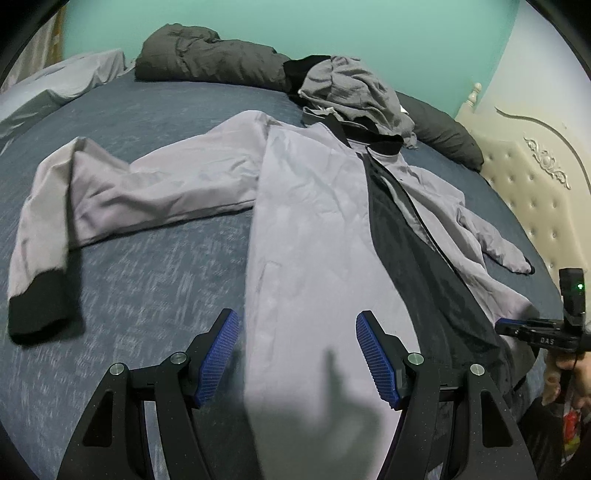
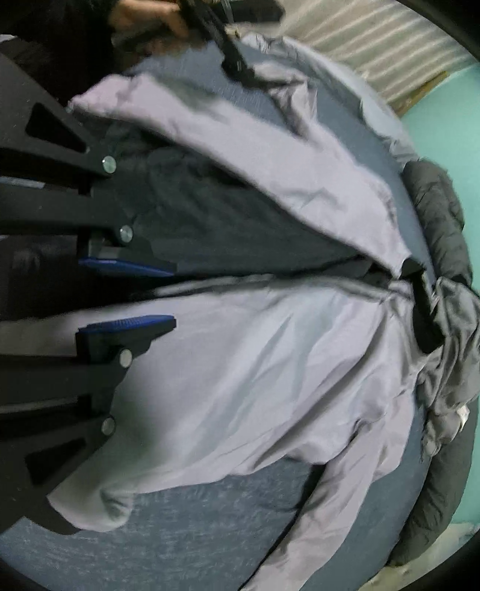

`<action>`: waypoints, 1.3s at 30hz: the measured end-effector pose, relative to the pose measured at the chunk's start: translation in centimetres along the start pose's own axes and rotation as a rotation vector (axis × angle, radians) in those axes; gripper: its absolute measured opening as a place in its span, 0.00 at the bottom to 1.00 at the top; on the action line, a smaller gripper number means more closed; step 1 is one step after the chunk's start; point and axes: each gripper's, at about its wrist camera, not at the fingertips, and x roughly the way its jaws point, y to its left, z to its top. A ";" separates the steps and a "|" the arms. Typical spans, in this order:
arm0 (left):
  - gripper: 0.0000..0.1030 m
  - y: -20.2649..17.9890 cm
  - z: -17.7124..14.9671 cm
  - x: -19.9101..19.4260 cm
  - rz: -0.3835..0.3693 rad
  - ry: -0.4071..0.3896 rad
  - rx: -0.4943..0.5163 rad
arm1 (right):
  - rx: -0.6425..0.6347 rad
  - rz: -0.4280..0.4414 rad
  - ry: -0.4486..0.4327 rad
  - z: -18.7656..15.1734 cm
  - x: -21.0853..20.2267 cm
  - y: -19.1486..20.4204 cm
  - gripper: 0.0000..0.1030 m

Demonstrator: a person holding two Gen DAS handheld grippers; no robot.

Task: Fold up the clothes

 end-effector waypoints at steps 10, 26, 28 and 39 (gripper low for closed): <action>0.68 2.3 -0.7 -1.2 0.022 -0.023 -0.052 | -0.004 -0.056 0.089 -1.9 1.7 0.1 0.20; 0.68 3.2 -0.9 -1.1 0.008 -0.027 -0.068 | -0.067 -0.117 0.097 -2.3 1.3 0.9 0.05; 0.68 3.4 -0.8 -1.2 0.005 -0.030 -0.074 | -0.013 -0.067 0.053 -1.8 -0.7 0.2 0.04; 0.68 3.4 -0.9 -1.1 0.000 -0.025 -0.071 | 0.031 0.165 0.003 2.9 -5.3 5.9 0.04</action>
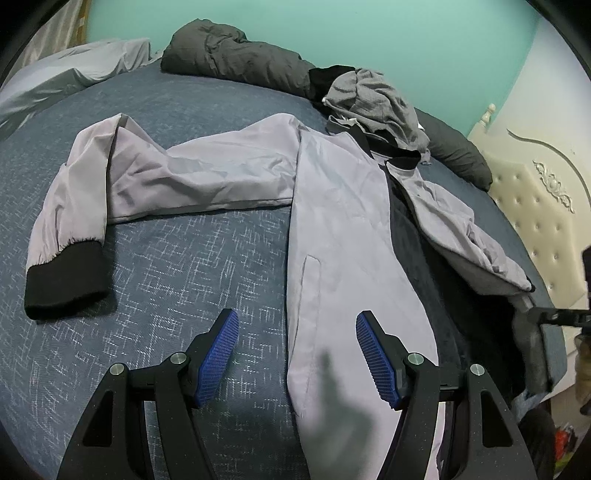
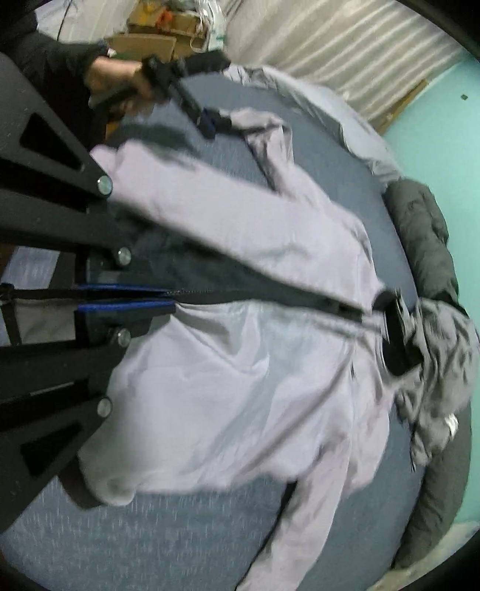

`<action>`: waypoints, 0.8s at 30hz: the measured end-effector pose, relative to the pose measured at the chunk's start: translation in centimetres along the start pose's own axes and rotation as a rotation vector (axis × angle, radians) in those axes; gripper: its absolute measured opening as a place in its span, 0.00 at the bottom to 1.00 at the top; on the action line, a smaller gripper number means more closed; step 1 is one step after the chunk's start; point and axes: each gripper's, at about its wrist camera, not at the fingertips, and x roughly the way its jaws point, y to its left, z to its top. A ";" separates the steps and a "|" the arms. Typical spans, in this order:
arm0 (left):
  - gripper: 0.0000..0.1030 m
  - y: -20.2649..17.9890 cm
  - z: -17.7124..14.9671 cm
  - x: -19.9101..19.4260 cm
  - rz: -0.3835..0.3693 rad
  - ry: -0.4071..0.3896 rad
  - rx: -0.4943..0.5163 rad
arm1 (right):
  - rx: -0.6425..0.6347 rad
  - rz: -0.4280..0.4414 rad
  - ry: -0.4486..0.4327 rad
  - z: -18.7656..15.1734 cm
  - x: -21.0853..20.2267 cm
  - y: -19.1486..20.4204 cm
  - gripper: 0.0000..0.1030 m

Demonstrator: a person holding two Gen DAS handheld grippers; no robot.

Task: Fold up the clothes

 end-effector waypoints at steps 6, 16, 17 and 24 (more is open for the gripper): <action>0.68 0.6 0.0 -0.1 -0.002 0.000 -0.017 | 0.008 0.048 0.125 -0.3 8.0 3.8 0.04; 0.68 1.0 0.2 0.4 -0.017 0.020 -0.031 | 0.039 0.133 0.107 -0.5 8.0 3.9 0.28; 0.68 1.0 0.2 0.4 -0.018 0.024 -0.032 | 0.037 0.134 0.067 -0.3 6.4 3.3 0.32; 0.72 0.8 0.4 0.9 -0.021 0.061 -0.034 | 0.111 -0.056 -0.133 -1.6 -3.3 -5.9 0.33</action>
